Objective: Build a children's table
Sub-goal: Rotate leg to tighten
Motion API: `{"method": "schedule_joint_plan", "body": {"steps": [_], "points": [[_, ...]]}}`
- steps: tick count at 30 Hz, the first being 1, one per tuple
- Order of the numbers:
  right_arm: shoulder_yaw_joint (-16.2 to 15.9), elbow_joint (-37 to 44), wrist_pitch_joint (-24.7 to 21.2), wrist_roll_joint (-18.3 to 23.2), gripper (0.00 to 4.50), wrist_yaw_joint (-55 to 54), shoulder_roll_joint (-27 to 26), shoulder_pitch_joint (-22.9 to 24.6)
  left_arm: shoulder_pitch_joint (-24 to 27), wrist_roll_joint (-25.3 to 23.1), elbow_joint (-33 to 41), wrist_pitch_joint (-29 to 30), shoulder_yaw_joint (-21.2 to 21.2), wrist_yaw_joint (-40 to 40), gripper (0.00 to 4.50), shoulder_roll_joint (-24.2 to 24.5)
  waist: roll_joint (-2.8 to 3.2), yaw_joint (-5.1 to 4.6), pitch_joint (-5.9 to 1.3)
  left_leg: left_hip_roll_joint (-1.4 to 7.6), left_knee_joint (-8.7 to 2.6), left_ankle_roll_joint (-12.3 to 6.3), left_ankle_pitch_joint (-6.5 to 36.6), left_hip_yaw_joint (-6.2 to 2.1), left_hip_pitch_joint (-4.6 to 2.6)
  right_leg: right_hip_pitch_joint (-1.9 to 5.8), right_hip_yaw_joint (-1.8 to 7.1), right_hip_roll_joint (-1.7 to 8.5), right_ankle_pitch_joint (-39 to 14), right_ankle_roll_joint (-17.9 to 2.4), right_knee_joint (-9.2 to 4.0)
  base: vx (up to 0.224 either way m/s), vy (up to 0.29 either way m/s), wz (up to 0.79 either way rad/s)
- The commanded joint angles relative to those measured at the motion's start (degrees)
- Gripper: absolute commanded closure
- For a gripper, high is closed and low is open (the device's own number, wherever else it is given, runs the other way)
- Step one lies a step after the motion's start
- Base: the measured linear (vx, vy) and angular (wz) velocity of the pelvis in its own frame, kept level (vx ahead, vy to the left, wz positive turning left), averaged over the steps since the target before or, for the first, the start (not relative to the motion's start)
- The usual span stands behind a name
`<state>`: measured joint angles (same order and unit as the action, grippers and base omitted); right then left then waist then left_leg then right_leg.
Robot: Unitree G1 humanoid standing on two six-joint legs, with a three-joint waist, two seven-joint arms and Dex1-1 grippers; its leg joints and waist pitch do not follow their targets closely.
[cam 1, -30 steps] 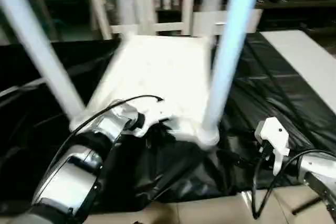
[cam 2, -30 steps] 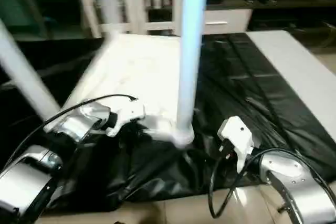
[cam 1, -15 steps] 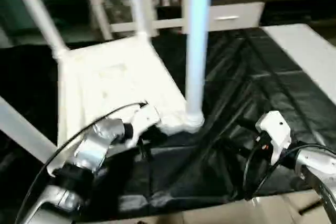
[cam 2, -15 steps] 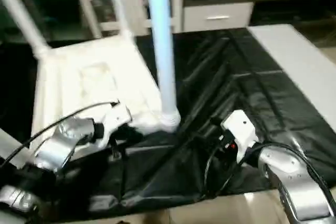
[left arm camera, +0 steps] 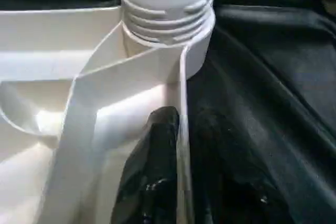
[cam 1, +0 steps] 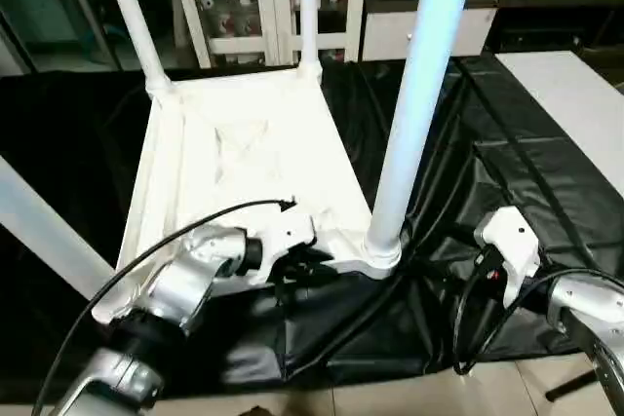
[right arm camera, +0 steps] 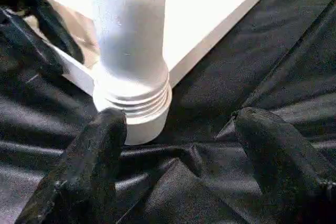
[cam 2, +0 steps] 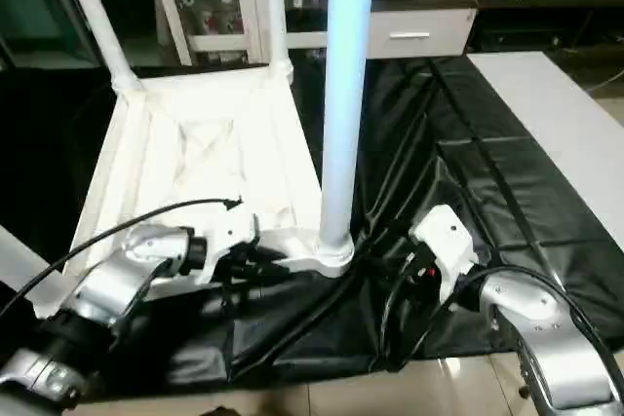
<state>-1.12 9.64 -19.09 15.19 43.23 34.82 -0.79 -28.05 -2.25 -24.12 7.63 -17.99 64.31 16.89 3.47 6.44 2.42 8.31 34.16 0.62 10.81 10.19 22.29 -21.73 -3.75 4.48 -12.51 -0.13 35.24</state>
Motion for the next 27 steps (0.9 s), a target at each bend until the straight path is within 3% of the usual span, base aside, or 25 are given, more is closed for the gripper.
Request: {"method": "schedule_joint_plan", "body": {"steps": [1,6,9,11,16,23,27], "points": [[-0.49,1.1,0.12,0.27,0.87,0.9,0.23,-1.15,-2.39,-2.27,-5.24,-3.19,-1.26,-2.44,3.68,-0.51,-1.49,0.0,-3.17,5.15,-3.78,-6.28,8.16,-2.09,-1.0,2.08,3.07,5.55,-3.93,-12.89,-4.24,0.0,0.0,0.0],[-0.5,1.56,-0.08,1.14,0.87,1.8,0.0,-1.3,-4.85,-3.65,-10.64,-5.31,-2.18,-3.12,3.68,-0.41,-1.33,0.11,-2.96,5.39,-4.15,-4.38,11.54,-2.25,-1.26,2.0,3.16,5.65,-10.45,-11.55,-4.87,0.0,0.0,0.0],[-0.02,1.33,0.24,2.92,0.87,2.59,-1.06,-1.48,-5.8,-5.33,-13.01,-6.49,-3.43,-2.46,3.94,0.56,-1.2,-0.06,-2.75,5.45,-4.5,-2.77,14.67,-2.34,-1.51,1.82,3.29,5.73,-13.35,-11.46,-5.2,0.0,0.0,0.0],[0.15,1.15,0.31,3.3,0.87,2.83,-1.27,-1.6,-5.86,-5.53,-13.24,-6.54,-3.86,-1.73,4.18,0.82,-1.21,-0.16,-2.81,5.5,-4.61,-2.55,14.63,-2.47,-1.31,2.08,3.29,5.87,-13.4,-11.4,-5.11,0.0,0.0,0.0],[-0.56,-1.25,0.7,3.22,0.87,4.38,-1.45,-3.07,-5.19,-5.95,-12.45,-4.42,-6.56,4.12,4.41,2.48,-1.42,-0.54,-2.68,5.45,-4.72,-1.83,15.39,-2.44,-1.37,1.86,3.35,5.94,-15.86,-11.27,-5.35,0.0,0.0,0.0],[-3.91,-8.89,2.96,1.67,0.87,7.54,-3.03,-8.98,-5.6,-4.12,-14.02,-6.15,-5.63,5.13,4.41,1.91,-1.17,-0.51,-3.22,5.4,-4.28,-2.93,11.87,-2.26,-1.39,1.85,3.16,5.73,-8.86,-13.42,-4.47,0.0,0.0,0.0],[-5.43,-12.45,3.97,1.6,0.7,11.17,-3.34,-11.08,-5.18,-3.31,-12.66,-6.8,-5.89,7.02,4.47,1.75,-1.44,-0.23,-3.36,5.44,-3.93,-4.68,9.34,-2.04,-1.21,2.08,3.07,5.78,-4.96,-14.73,-4.03,0.0,0.0,0.0]]}}
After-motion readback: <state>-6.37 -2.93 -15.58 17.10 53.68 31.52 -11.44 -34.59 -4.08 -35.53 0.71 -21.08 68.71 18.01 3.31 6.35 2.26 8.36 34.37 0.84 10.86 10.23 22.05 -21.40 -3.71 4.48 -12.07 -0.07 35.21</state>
